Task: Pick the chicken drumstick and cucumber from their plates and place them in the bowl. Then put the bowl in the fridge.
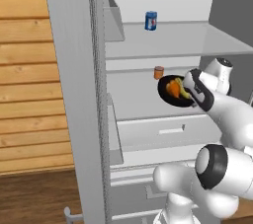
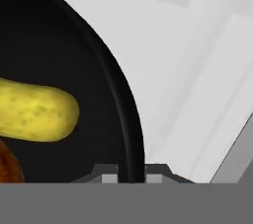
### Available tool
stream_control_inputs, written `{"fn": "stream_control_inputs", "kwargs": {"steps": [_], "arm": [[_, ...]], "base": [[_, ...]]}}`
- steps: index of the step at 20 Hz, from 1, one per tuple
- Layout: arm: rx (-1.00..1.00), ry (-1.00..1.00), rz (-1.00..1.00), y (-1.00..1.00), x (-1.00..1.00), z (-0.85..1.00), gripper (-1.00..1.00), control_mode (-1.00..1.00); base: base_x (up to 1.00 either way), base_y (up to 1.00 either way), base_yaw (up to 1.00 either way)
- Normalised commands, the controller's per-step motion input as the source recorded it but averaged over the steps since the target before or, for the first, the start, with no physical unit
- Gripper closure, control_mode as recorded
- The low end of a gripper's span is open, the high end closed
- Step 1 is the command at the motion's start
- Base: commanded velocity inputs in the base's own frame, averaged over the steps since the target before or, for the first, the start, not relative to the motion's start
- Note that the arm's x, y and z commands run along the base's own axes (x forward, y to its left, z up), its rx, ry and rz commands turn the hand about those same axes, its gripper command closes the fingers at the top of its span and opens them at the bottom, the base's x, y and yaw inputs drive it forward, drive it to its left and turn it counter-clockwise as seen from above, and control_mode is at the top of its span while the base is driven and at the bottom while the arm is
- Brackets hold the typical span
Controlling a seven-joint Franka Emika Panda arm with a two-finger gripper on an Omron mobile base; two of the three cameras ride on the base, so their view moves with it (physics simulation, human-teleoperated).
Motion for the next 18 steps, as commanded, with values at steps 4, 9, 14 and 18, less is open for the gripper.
{"fn": "stream_control_inputs", "kwargs": {"steps": [4,9,14,18], "arm": [[0.00,0.05,0.00,0.00,0.60,-0.27,1.00,-1.00],[0.00,-0.02,0.01,0.00,0.29,-0.26,1.00,-1.00],[0.00,-0.04,0.00,0.00,-0.01,-0.31,1.00,-1.00],[0.00,-0.02,0.00,0.00,0.00,-0.26,1.00,-1.00]], "base": [[0.00,0.00,0.00],[0.00,0.00,0.00],[0.00,0.00,0.00],[0.00,0.00,0.00]]}}
